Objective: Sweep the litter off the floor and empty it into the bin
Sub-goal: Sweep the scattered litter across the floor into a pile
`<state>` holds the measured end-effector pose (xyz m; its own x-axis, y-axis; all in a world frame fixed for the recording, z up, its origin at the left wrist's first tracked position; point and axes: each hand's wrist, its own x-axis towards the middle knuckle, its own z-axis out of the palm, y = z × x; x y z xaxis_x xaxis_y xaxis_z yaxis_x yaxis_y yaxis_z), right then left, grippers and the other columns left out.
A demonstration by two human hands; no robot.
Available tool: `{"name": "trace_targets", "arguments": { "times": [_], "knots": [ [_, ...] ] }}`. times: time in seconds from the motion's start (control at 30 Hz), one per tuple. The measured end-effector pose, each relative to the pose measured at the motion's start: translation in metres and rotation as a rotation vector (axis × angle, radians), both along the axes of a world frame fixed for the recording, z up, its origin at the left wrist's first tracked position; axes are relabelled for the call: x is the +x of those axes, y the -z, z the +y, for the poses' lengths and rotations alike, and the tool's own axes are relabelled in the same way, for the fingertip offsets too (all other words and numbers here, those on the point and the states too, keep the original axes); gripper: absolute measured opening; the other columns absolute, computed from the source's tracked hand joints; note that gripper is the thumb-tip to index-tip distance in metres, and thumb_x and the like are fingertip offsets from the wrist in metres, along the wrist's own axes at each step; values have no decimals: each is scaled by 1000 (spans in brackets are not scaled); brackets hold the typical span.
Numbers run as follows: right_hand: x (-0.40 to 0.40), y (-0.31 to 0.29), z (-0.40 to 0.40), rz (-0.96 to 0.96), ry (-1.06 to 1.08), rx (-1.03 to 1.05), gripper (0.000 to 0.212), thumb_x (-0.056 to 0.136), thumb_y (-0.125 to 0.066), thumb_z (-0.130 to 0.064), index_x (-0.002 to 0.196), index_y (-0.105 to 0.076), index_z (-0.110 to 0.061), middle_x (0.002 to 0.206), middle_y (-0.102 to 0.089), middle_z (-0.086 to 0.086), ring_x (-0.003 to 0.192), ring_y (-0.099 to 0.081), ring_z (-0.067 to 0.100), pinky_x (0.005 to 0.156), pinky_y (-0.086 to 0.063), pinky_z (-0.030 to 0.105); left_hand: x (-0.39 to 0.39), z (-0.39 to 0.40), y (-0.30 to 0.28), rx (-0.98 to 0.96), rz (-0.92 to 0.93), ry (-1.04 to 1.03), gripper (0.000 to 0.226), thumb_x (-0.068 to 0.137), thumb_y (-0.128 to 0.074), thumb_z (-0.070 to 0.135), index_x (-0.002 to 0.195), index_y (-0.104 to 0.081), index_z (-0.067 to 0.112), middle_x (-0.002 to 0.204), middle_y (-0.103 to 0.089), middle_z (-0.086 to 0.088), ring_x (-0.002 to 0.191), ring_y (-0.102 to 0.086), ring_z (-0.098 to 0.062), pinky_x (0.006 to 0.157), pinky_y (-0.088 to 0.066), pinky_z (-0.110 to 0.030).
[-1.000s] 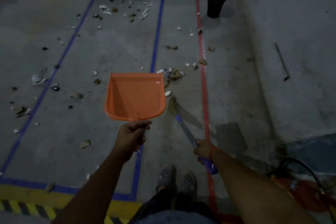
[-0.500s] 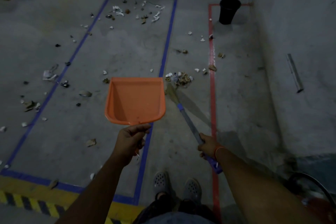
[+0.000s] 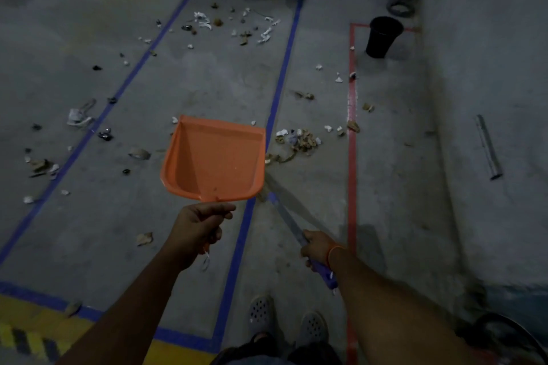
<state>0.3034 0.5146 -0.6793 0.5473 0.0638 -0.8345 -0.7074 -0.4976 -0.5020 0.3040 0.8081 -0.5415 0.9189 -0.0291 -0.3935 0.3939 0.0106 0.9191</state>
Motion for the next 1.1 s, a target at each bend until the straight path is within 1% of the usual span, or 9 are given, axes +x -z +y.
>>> {"name": "trace_targets", "arguments": {
  "times": [0.17,0.27,0.43,0.5,0.6,0.67,0.77,0.93,1.1],
  "knots": [
    [12,-6,6,-84,6,12,69,87,-56,3,149,-40,-23,111,-64,17,59,-60,23,51,-50,29,18,10,12,-25,-4,19,34,96,-45,-14,105,-74,2,89,-69,-16,47,-50,-15,45,-39,-25],
    [25,-13,-9,-143,56,-32,70,87,-57,3,148,-40,-26,110,-65,16,59,-62,23,52,-50,29,30,3,13,-32,3,43,35,96,-46,-13,104,-75,5,88,-69,-13,48,-50,-15,45,-38,-26],
    [59,-19,-49,-267,138,-151,64,88,-57,6,147,-41,-14,104,-63,16,64,-60,27,53,-49,31,58,-21,4,-30,0,60,33,95,-46,-13,104,-73,3,84,-73,-6,46,-51,-13,43,-37,-22],
    [76,-17,-64,-246,231,-170,62,89,-55,9,147,-41,-11,100,-60,16,62,-57,27,46,-47,30,74,-29,4,-33,-2,52,32,95,-47,-12,104,-73,3,86,-73,-8,47,-51,-14,44,-38,-23],
    [104,-8,-85,-197,330,-189,47,89,-55,11,134,-49,-2,91,-56,19,59,-54,27,36,-45,23,97,-37,6,-33,-17,35,31,96,-49,-11,105,-74,4,89,-73,-11,49,-52,-15,46,-40,-24],
    [122,-1,-95,-147,334,-192,36,88,-57,11,124,-53,6,85,-54,20,58,-55,27,36,-44,23,111,-41,6,-25,-16,23,31,96,-49,-10,106,-75,4,92,-72,-14,49,-52,-15,47,-41,-25],
    [146,15,-95,-46,287,-165,30,87,-58,10,117,-55,7,76,-55,17,55,-58,28,42,-45,27,129,-49,2,5,-16,7,31,96,-47,-11,107,-73,2,91,-71,-14,49,-52,-15,45,-39,-24],
    [177,33,-66,55,133,-46,45,88,-60,5,132,-52,-3,90,-58,18,68,-60,30,46,-47,27,151,-63,-1,36,2,-50,29,97,-47,-10,106,-72,2,89,-71,-10,47,-52,-14,40,-37,-20],
    [199,32,-64,40,44,48,60,92,-57,3,147,-39,-11,103,-62,19,62,-58,25,52,-49,30,166,-72,3,69,27,-68,29,97,-47,-10,107,-72,1,92,-71,-11,46,-51,-14,38,-37,-20]
  ]
}}
